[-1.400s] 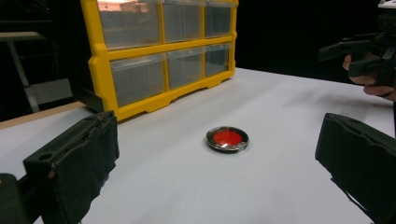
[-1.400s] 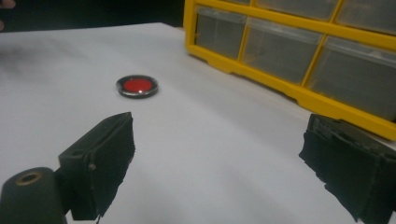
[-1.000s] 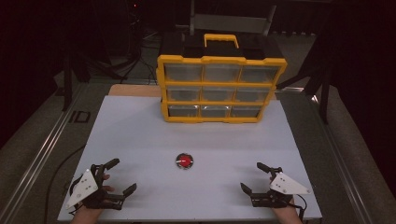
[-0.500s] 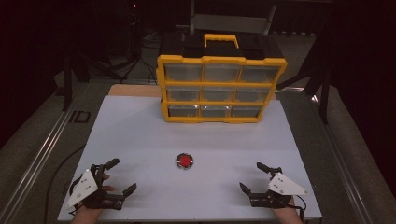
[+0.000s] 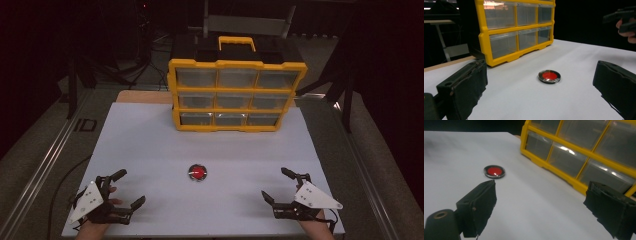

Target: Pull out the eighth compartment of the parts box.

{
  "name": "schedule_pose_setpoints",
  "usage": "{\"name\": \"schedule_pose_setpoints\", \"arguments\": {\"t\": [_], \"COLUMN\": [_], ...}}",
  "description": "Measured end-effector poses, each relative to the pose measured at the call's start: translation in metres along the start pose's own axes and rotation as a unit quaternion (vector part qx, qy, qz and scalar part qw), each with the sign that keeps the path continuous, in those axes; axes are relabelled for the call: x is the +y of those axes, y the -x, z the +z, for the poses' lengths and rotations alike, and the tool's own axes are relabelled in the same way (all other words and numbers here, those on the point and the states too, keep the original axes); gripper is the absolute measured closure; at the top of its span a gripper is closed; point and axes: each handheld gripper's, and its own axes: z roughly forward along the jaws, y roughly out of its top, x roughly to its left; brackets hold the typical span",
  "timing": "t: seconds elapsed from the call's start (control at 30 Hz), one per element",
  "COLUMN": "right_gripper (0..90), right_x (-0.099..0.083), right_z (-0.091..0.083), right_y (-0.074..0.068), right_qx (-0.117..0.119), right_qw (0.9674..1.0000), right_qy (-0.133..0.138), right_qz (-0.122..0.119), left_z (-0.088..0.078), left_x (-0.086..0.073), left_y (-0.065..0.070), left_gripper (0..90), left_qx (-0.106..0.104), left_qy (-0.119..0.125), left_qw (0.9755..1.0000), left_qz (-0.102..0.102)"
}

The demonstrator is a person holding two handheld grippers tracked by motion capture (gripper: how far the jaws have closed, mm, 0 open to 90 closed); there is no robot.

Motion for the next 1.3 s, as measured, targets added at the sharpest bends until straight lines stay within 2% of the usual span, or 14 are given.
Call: {"name": "schedule_pose_setpoints", "arguments": {"t": [0.03,0.27,0.43,0.9,1.23,1.3], "right_gripper": [9.8,9.9,10.9,10.9,11.0,11.0], "right_x": [0.0,0.032,0.044,0.078,0.095,0.099], "right_z": [0.0,-0.001,0.003,0.028,0.049,0.054], "right_y": [0.0,0.011,0.016,0.028,0.031,0.031], "right_qx": [0.0,-0.01,-0.007,-0.008,0.006,0.006], "right_qw": [1.0,0.9994,0.9988,0.9958,0.9943,0.9933], "right_qy": [0.0,0.021,0.03,0.027,0.03,0.029], "right_qz": [0.0,-0.028,-0.037,-0.087,-0.102,-0.112], "left_z": [0.0,0.0,0.0,0.0,0.0,0.0], "left_x": [0.0,0.0,0.001,0.002,0.002,0.002], "left_y": [0.0,0.0,0.001,0.001,0.002,0.002], "left_gripper": [0.4,0.4,0.4,0.4,0.4,0.4], "left_qx": [0.0,-0.002,-0.003,-0.004,-0.003,-0.003], "left_qy": [0.0,0.0,0.002,0.002,0.001,0.003], "left_qw": [1.0,1.0,1.0,1.0,1.0,1.0], "left_qz": [0.0,0.0,-0.001,0.002,0.004,0.003]}}
